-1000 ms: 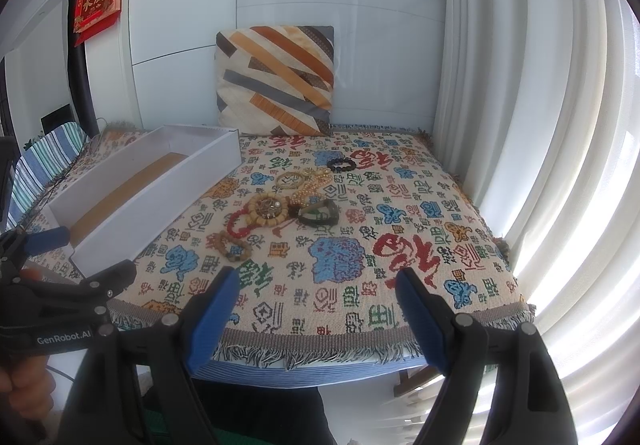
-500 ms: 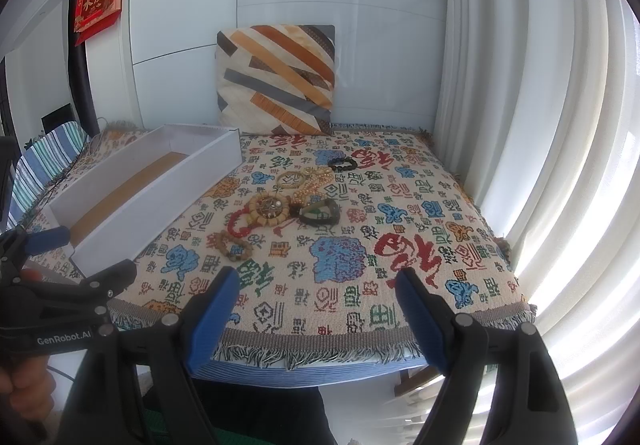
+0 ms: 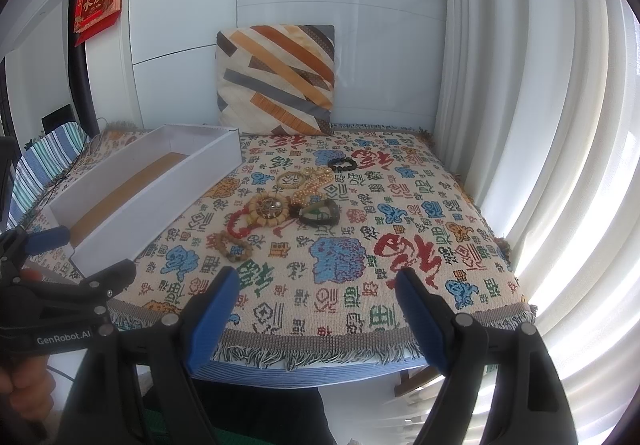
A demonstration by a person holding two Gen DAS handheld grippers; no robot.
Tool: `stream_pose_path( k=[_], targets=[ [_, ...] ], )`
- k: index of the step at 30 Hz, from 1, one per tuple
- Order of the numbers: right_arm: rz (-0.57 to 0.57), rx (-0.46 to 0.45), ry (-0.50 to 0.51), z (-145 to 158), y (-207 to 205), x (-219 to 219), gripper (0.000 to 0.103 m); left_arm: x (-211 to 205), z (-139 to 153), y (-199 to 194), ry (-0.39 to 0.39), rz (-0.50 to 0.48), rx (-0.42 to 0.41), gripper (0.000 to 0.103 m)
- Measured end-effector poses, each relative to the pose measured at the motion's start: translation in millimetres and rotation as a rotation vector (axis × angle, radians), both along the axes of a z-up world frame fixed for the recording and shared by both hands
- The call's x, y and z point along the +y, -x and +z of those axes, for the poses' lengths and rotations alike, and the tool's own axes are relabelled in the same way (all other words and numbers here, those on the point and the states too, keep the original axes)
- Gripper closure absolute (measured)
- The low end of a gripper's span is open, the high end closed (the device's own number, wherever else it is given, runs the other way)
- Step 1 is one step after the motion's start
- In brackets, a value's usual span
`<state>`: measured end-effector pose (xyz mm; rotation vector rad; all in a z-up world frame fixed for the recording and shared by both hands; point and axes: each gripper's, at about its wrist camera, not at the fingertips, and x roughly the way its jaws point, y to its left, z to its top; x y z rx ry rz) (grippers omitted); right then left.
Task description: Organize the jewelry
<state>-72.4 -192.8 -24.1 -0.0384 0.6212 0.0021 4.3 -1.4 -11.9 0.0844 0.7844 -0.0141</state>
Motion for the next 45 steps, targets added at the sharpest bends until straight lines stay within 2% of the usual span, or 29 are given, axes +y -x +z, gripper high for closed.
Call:
stream_pose_path(
  k=[45],
  targets=[
    [0.006,0.012,0.002,-7.1,-1.7,5.7,0.021,5.2,0.5,-8.2,-0.009,0.008,0.008,0.000]
  ],
)
